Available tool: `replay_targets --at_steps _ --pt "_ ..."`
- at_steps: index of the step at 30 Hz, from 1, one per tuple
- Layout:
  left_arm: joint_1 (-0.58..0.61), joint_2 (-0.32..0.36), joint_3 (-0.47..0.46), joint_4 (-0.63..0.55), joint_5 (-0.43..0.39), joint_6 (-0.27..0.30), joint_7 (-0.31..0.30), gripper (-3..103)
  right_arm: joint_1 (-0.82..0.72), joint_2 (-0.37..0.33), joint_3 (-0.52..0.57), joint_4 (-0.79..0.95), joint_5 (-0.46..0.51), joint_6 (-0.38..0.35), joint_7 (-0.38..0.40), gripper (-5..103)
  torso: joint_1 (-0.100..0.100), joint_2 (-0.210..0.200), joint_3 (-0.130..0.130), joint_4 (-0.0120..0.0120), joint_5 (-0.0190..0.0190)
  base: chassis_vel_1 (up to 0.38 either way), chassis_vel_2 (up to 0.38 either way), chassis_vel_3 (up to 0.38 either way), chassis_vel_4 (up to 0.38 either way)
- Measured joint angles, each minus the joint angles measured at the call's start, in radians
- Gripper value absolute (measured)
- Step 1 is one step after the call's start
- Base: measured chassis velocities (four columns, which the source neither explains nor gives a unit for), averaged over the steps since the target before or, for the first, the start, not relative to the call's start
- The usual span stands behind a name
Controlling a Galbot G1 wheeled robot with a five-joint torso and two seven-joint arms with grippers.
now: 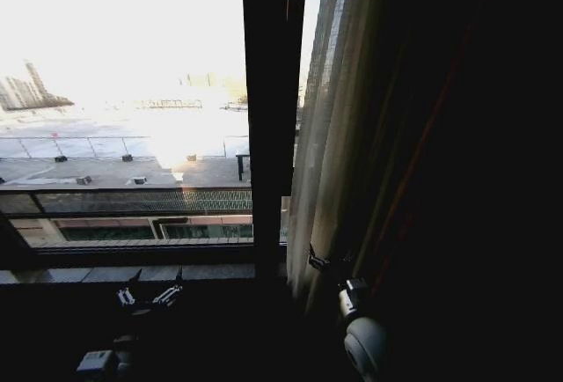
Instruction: Open the curtains by pulling them apart, changing their state from closed to fully open.
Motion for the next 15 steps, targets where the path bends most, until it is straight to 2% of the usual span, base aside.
replay_targets --at_steps 5,15 --pt "0.0 0.002 0.0 0.001 -0.001 0.0 0.0 100 0.006 0.001 0.002 -0.002 0.001 -0.002 0.0 100 0.0 0.0 0.0 0.0003 -0.0006 0.251 0.239 -0.22 -0.246" --pt "0.004 0.007 -0.001 0.0 -0.011 -0.002 0.001 100 0.002 0.007 -0.007 -0.007 -0.012 0.001 0.0 100 0.0 0.0 0.0 0.0 -0.0001 0.297 0.317 -0.324 -0.304"
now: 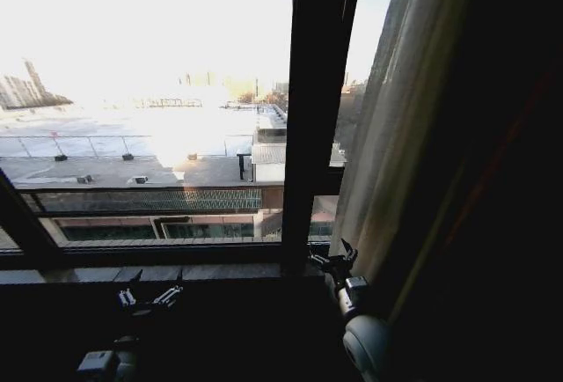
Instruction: Open the curtains by pulling them apart, changing their state from closed to fully open.
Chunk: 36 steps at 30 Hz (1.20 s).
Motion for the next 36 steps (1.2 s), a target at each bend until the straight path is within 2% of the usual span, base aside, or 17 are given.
replay_targets --at_steps 25,36 --pt "0.014 -0.008 -0.002 -0.011 -0.004 -0.006 0.002 100 0.009 -0.012 -0.03 -0.019 -0.009 0.007 -0.002 100 0.0 0.0 0.0 0.0001 -0.0001 0.352 0.36 -0.354 -0.352" --pt "0.03 -0.012 -0.01 -0.013 -0.001 -0.028 0.003 100 0.008 -0.007 -0.035 -0.038 -0.057 0.014 -0.022 100 0.0 0.0 0.0 0.0001 -0.0002 0.333 0.366 -0.33 -0.363"
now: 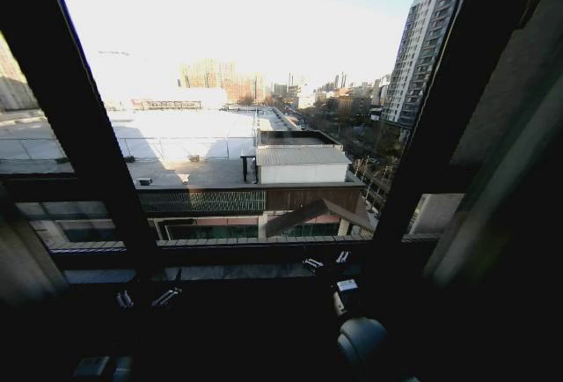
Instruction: Open the curtains by pulling them apart, changing their state from closed to fully open.
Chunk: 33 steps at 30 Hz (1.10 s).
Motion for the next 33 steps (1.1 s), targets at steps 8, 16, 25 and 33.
replay_targets --at_steps 8,16,25,33 --pt "0.006 0.001 -0.002 0.001 0.0 -0.011 0.0 100 -0.005 0.002 0.001 0.001 -0.004 0.001 -0.001 100 0.0 0.0 0.0 -0.0001 -0.0001 0.3 0.396 -0.311 -0.403" --pt "0.006 0.002 -0.003 0.006 -0.001 -0.018 0.0 100 -0.007 0.004 0.001 0.003 -0.011 0.002 -0.001 100 0.0 0.0 0.0 -0.0001 0.0002 0.312 0.406 -0.312 -0.395" --pt "0.018 -0.002 -0.014 0.008 -0.005 -0.031 0.0 100 -0.005 0.011 -0.011 -0.008 -0.025 0.008 -0.002 100 0.0 0.0 0.0 0.0 0.0005 0.316 0.396 -0.312 -0.386" --pt "0.019 -0.011 -0.013 0.003 -0.003 -0.032 0.0 100 -0.005 0.007 -0.01 -0.008 -0.025 0.014 -0.002 100 0.0 0.0 0.0 -0.0001 0.0001 0.306 0.392 -0.3 -0.4"
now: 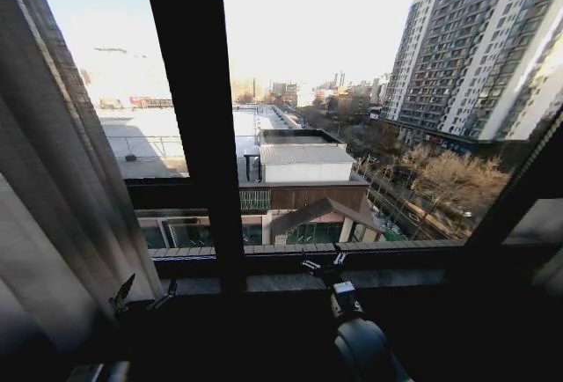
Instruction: Open the curtains by pulling them apart, changing their state from closed to fully open.
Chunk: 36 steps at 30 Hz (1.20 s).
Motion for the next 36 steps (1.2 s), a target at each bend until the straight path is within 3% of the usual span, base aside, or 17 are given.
replay_targets --at_steps 21,30,36 --pt "0.002 -0.009 0.002 -0.003 0.006 0.002 -0.001 100 0.0 -0.002 0.0 0.001 0.02 0.022 0.02 100 0.0 0.0 0.0 0.0 -0.0008 0.293 0.374 -0.293 -0.375" --pt "-0.031 0.011 0.051 0.001 0.027 0.041 -0.001 100 0.005 0.002 -0.002 -0.014 0.024 0.026 0.026 100 0.0 0.0 0.0 -0.0001 0.0006 0.093 0.04 -0.059 -0.049" --pt "-0.097 0.026 0.121 0.0 0.05 0.112 -0.003 100 0.018 0.004 -0.019 -0.03 0.024 0.026 0.026 100 0.0 0.0 0.0 0.0001 0.0006 -0.045 -0.032 0.054 0.048"
